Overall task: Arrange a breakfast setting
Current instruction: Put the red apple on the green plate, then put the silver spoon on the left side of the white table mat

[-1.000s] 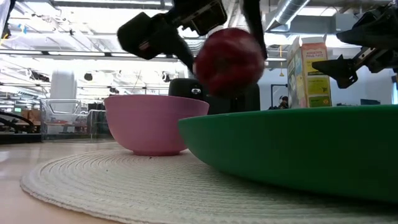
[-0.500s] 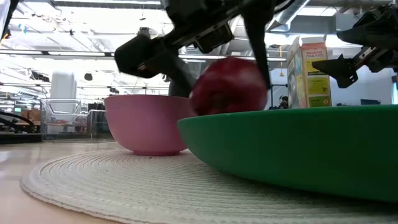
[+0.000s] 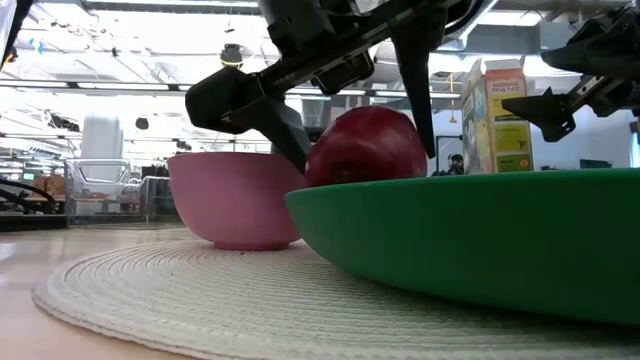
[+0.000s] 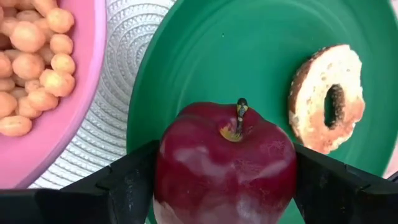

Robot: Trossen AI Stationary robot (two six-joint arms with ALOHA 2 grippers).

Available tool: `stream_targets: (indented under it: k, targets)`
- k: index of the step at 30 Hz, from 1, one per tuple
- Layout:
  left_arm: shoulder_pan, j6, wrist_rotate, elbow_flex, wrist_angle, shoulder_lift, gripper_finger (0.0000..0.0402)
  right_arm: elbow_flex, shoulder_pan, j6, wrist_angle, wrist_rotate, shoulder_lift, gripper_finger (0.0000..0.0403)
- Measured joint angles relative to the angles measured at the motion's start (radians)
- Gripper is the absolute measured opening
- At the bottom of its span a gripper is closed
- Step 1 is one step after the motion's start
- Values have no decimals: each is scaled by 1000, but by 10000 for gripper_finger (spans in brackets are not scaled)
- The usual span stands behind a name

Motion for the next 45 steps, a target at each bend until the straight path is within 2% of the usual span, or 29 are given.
stream_targets:
  k: [5, 18, 29, 34, 39, 42, 45]
  targets:
    - [3, -19, -5, 0, 0, 0, 326, 0, 0, 0, 0, 0, 0, 398]
    - [19, -19, -8, 0, -11, -9, 330, 0, 0, 0, 0, 0, 0, 398]
    - [22, -100, -133, 0, -102, -146, 330, 0, 0, 0, 0, 0, 0, 398]
    - [28, -215, -168, 1, -194, -201, 329, 0, 0, 0, 0, 0, 0, 398]
    - [53, -409, -171, 1, -327, -240, 319, 0, 0, 0, 1, 1, 0, 398]
    - [81, -569, -113, 1, -429, -252, 315, 0, 0, 0, 0, 1, 0, 398]
    - [118, -699, 8, 1, -530, -258, 311, 0, 0, 0, 1, 1, 0, 398]
